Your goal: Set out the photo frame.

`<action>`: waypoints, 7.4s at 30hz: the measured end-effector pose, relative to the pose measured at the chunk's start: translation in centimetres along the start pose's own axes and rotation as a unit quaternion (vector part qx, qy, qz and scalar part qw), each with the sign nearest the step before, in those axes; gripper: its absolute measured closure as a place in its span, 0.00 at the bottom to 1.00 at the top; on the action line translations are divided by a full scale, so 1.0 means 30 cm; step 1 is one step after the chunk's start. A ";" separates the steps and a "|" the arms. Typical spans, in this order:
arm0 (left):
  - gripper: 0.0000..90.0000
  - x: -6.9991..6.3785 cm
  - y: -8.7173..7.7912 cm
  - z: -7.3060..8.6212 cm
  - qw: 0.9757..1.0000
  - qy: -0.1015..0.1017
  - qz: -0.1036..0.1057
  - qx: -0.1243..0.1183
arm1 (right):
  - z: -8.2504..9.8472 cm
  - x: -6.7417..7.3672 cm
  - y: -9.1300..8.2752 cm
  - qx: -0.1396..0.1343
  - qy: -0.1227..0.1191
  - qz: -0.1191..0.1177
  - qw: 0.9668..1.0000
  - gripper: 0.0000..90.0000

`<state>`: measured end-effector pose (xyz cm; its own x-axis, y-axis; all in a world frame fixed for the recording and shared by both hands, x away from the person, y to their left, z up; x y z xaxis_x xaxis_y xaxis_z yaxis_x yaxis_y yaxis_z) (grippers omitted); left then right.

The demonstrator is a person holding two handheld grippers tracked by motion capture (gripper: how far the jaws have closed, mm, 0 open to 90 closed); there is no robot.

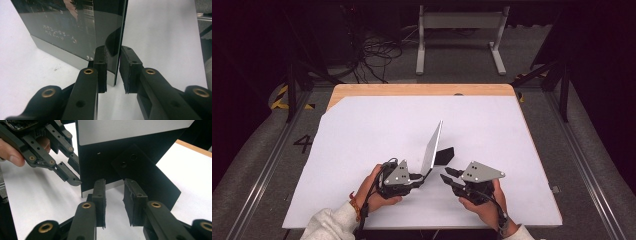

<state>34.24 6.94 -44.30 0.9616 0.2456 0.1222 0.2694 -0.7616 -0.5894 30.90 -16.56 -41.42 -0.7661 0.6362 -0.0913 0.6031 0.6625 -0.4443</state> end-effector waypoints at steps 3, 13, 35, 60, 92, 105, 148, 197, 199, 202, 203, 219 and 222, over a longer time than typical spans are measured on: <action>0.85 -0.003 0.003 -0.001 1.000 0.001 0.001 -0.001 | 0.002 0.003 0.005 0.001 0.002 0.000 1.000 0.76; 0.81 -0.010 0.039 -0.004 1.000 -0.012 0.015 -0.019 | -0.010 0.023 0.018 -0.007 0.000 -0.009 1.000 0.70; 0.87 -0.008 0.062 0.010 1.000 0.004 0.028 -0.004 | -0.012 0.065 0.035 -0.012 0.000 -0.012 1.000 0.64; 0.89 -0.010 0.119 0.015 0.999 0.002 0.038 0.010 | -0.005 0.041 0.089 -0.011 0.029 0.041 0.999 0.56; 0.69 0.084 -0.172 0.207 0.991 -0.104 -0.089 -0.011 | 0.019 0.015 0.100 -0.007 0.046 0.038 0.998 0.57; 0.69 0.076 -0.143 0.198 0.993 -0.092 -0.070 -0.001 | 0.037 -0.011 0.074 -0.006 0.052 0.003 0.999 0.73; 0.34 0.191 0.026 0.119 0.996 -0.084 -0.040 0.011 | 0.117 -0.046 0.088 0.053 0.036 -0.015 0.998 0.81; 0.21 0.278 0.227 -0.029 0.996 -0.084 0.025 -0.014 | 0.139 -0.097 0.002 0.023 0.044 -0.017 0.999 0.87; 0.21 0.277 0.226 -0.029 0.996 -0.082 0.026 -0.011 | 0.138 -0.096 0.002 0.023 0.042 -0.016 0.999 0.87; 0.24 0.280 0.222 -0.029 0.997 -0.078 0.020 -0.007 | 0.139 -0.095 0.003 0.022 0.043 -0.015 0.999 0.88; 0.27 0.282 0.220 -0.028 0.997 -0.076 0.019 -0.006 | 0.141 -0.092 0.003 0.020 0.043 -0.011 0.999 0.88; 0.39 0.253 0.135 0.014 0.996 -0.078 0.031 0.009 | 0.146 -0.101 0.001 0.022 0.045 0.008 0.999 0.87; 0.39 0.235 0.121 0.019 0.997 -0.068 0.029 0.016 | 0.152 -0.100 -0.005 0.030 0.042 0.019 0.998 0.84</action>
<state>41.96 6.23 -46.04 0.9589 0.2829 -0.0218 0.2097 -0.7583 -0.6173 32.09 -20.36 -45.15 -0.7203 0.6928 -0.0342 0.6144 0.6143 -0.4952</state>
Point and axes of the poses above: each handheld gripper's, and its own axes: y roughly forward along the jaws, z roughly out of its underside, x roughly to its left, the point moved 2 cm from there along y, roughly forward along the jaws, and after that the axes turned 2 degrees about -x, right-handed, at the moved point
